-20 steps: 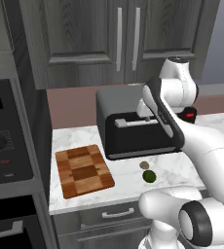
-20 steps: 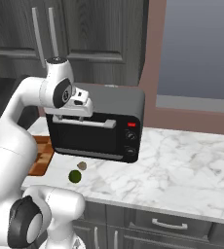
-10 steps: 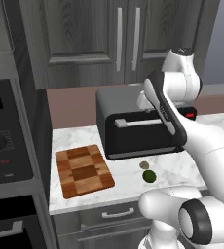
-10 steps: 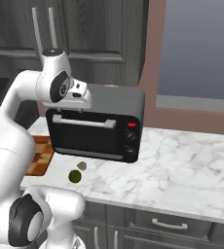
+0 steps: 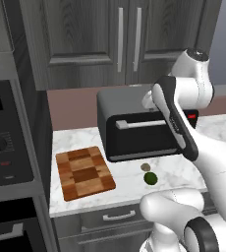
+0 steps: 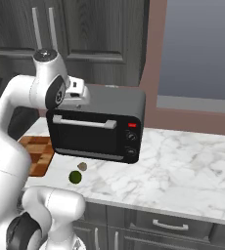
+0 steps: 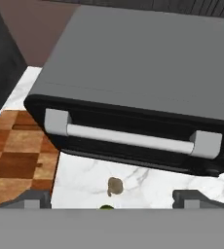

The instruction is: Open the cabinet. Place the bowl and condiment on the counter. Then place the lime and garlic on the cutting board.

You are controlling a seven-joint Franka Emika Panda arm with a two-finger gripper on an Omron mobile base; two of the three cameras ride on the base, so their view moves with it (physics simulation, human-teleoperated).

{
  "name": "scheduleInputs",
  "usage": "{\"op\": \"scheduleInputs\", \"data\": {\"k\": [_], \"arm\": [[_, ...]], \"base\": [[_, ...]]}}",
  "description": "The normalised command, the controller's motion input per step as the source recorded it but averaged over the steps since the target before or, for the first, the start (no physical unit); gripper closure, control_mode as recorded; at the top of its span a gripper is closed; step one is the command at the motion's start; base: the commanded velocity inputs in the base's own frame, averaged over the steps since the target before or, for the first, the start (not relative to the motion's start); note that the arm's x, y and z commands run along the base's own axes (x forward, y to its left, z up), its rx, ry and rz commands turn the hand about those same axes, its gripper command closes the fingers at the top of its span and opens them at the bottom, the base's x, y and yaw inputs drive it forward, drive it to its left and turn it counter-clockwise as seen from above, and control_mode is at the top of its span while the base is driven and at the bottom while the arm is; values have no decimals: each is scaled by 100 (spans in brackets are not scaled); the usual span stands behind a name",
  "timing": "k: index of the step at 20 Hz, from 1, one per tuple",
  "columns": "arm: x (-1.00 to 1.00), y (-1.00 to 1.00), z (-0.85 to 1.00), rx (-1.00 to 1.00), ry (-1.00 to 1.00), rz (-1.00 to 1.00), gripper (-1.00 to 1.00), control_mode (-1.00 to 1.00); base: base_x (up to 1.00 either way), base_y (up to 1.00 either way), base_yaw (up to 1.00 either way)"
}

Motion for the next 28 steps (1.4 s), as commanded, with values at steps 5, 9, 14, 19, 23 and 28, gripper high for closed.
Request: {"op": "scheduleInputs", "data": {"k": [5, 9, 14, 19, 23, 28], "arm": [[-2, 20, 19, 0, -28, 2, -100, -100], [6, 23, 26, 0, -21, 0, -100, -100], [11, 15, 34, 0, -15, 0, -100, -100], [17, 15, 35, 0, -14, 0, -100, -100], [16, 16, 37, 0, -11, 0, -100, -100], [21, 15, 36, 0, -9, -1, -100, -100]], "base": [[0, 0, 0], [0, 0, 0], [0, 0, 0], [0, 0, 0], [0, 0, 0], [0, 0, 0]]}}
